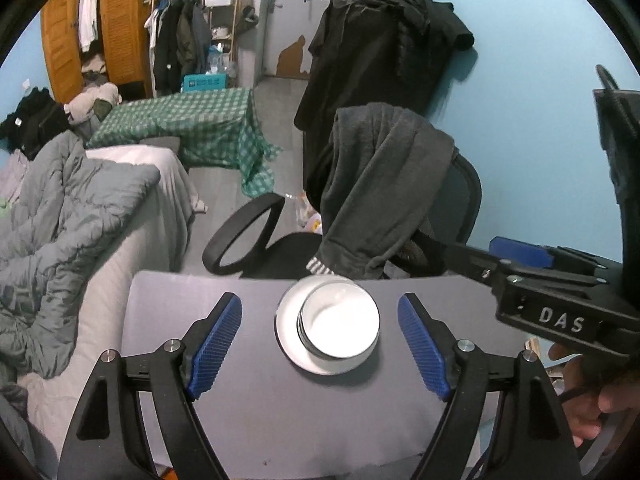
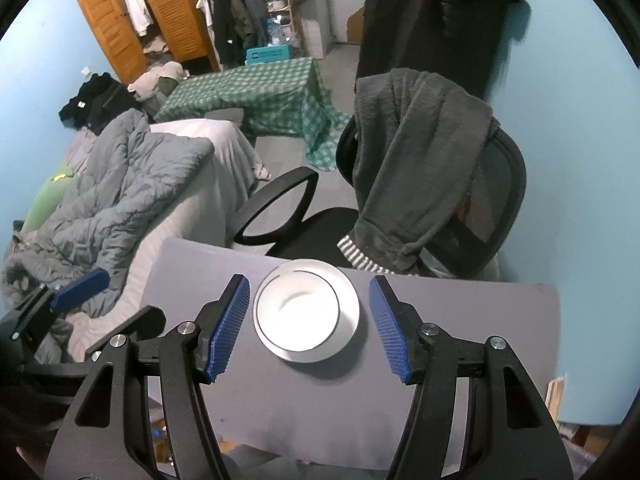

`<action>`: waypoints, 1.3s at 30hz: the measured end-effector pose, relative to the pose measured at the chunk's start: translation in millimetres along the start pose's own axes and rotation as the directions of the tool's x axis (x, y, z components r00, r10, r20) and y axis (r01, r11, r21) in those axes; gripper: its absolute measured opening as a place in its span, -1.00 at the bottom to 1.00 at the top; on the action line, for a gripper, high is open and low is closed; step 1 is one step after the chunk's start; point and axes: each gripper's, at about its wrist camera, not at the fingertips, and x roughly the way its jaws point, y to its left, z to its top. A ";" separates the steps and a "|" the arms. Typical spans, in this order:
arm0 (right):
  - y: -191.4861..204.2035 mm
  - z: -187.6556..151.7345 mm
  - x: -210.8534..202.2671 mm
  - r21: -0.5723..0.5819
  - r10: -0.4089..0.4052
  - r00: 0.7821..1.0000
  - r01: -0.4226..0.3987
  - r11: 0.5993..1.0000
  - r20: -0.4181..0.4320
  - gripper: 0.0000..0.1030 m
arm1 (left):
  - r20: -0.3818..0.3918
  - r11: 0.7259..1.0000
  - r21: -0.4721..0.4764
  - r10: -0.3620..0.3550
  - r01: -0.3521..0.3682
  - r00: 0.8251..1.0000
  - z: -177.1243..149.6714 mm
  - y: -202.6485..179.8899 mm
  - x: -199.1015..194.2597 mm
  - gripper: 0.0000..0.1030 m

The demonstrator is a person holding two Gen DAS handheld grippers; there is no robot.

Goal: Organize plates and bowls

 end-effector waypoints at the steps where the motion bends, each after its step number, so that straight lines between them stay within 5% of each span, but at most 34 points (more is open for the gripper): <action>1: 0.0 -2.1 -1.4 0.006 0.001 1.000 -0.001 1.000 0.001 0.18 | -0.014 1.000 -0.004 0.002 -0.002 1.000 -2.8 0.9 1.2 0.58; 12: -6.2 -23.9 -5.4 0.069 0.007 1.000 -0.006 0.998 -0.011 0.18 | -0.084 0.999 -0.038 -0.030 0.027 0.996 -17.2 7.3 -0.2 0.58; 39: -14.9 -24.8 -7.7 0.061 0.003 1.000 -0.002 0.998 -0.020 0.18 | -0.092 0.998 -0.066 -0.017 0.011 0.996 -6.9 3.6 -0.5 0.59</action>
